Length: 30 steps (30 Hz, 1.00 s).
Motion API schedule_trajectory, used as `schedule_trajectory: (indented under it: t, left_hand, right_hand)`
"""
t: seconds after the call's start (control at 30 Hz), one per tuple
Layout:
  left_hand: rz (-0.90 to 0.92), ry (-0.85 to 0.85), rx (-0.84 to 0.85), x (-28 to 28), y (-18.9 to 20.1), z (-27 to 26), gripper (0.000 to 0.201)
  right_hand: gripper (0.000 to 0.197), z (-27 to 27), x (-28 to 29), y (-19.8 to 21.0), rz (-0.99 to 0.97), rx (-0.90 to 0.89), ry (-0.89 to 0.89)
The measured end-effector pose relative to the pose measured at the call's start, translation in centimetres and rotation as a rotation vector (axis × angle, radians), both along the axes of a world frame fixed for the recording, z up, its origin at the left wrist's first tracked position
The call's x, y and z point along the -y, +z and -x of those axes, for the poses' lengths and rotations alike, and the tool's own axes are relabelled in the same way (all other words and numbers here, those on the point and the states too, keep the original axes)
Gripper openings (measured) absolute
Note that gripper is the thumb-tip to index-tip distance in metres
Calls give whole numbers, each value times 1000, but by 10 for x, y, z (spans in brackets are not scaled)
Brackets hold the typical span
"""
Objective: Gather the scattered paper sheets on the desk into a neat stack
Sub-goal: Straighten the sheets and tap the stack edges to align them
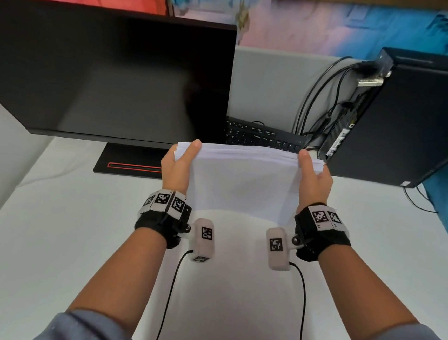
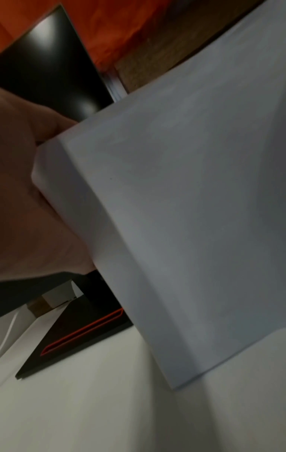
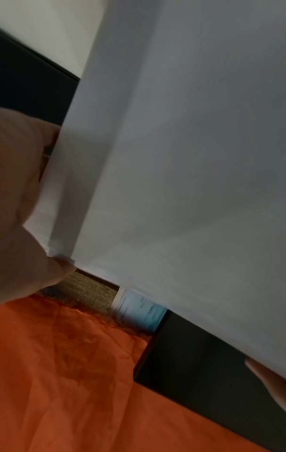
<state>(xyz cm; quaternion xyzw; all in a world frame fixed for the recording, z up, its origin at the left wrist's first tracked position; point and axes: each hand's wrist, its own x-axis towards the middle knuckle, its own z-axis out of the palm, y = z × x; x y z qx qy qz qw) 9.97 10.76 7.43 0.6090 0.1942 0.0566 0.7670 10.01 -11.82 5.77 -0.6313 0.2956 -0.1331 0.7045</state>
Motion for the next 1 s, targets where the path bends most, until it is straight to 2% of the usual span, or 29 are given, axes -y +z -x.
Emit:
schedule_trajectory:
  t: [0.1, 0.2, 0.27, 0.33, 0.4, 0.57, 0.7, 0.83, 0.9, 1.0]
  left_hand:
    - [27, -15, 9, -2, -1, 2, 25]
    - [10, -8, 11, -1, 1, 2, 31]
    - [-11, -4, 15, -1, 2, 1, 29]
    - [-27, -12, 27, -1, 1, 0, 27]
    - [-31, -12, 27, 0, 4, 0, 27]
    - [-66, -53, 39, -2, 4, 4, 19]
    - [-142, -122, 72, -11, -2, 5, 14]
    - [-146, -123, 62, -13, -2, 3, 14]
    - [-152, -121, 52, -13, -2, 4, 18]
    - [-174, -120, 63, -17, -6, 3, 36]
  right_hand:
    - [105, 1, 0, 0, 5, 8, 19]
    - [96, 2, 3, -3, 12, 8, 31]
    - [76, 1, 6, -2, 0, 1, 47]
    - [43, 4, 7, 1, -21, 6, 63]
    - [27, 8, 8, 2, -15, 33, 84]
    - [31, 11, 7, -4, 86, 78, 95]
    - [48, 10, 7, -5, 95, 40, 116]
    - [21, 11, 6, 3, 104, 32, 104]
    - [24, 10, 3, 7, 87, 48, 77]
    - [29, 7, -1, 7, 100, 27, 16]
